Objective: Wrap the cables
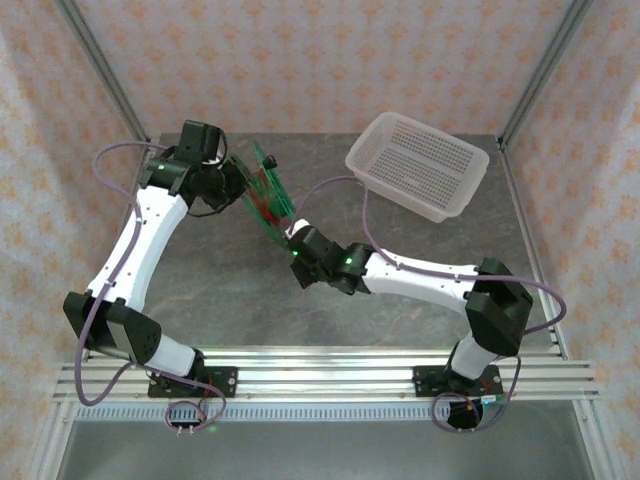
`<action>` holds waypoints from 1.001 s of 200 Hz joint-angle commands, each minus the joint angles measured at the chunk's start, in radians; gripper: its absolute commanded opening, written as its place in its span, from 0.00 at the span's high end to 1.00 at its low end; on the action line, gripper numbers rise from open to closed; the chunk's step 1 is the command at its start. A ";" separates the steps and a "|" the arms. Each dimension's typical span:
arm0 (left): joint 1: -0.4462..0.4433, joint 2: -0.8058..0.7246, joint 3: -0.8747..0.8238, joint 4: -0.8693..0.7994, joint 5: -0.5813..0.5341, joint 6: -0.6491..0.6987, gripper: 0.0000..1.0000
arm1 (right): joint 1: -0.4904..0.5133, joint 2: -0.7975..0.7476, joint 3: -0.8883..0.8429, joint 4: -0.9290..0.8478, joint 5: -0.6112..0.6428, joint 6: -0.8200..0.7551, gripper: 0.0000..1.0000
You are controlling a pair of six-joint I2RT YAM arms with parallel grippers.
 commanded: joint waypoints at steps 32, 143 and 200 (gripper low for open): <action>0.123 -0.173 -0.075 0.365 0.365 -0.192 1.00 | -0.072 -0.005 -0.224 0.190 0.258 -0.134 1.00; 0.027 -0.132 -0.084 0.213 0.100 -0.008 1.00 | 0.136 -0.091 -0.024 0.111 0.034 -0.421 1.00; -0.022 -0.105 -0.051 0.172 -0.026 0.026 1.00 | 0.129 -0.197 0.021 0.032 -0.126 -0.353 1.00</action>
